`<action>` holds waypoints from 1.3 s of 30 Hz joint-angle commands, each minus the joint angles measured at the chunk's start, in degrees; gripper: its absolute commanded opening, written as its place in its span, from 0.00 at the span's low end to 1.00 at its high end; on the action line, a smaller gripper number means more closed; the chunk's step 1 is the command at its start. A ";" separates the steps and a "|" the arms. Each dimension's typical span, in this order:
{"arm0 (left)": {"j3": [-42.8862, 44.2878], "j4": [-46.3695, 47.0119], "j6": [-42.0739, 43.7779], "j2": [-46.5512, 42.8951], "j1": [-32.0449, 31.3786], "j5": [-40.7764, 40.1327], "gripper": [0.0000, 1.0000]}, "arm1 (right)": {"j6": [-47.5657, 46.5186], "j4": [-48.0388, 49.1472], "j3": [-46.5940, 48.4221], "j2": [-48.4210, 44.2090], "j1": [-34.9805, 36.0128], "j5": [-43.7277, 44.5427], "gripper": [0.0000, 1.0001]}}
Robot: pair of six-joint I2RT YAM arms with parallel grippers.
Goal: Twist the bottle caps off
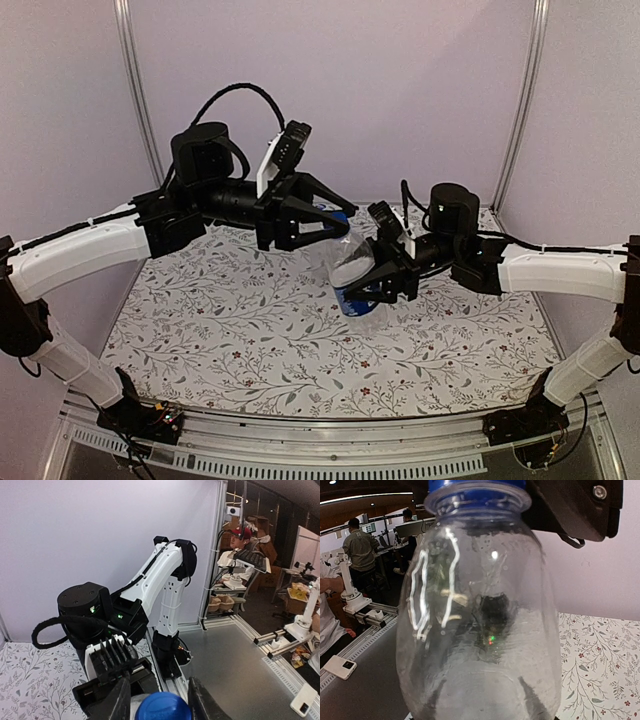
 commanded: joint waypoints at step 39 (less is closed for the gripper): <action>2.95 -3.65 -9.61 2.48 -11.86 -63.81 0.17 | -4.20 2.57 -5.08 -5.90 0.39 46.36 0.40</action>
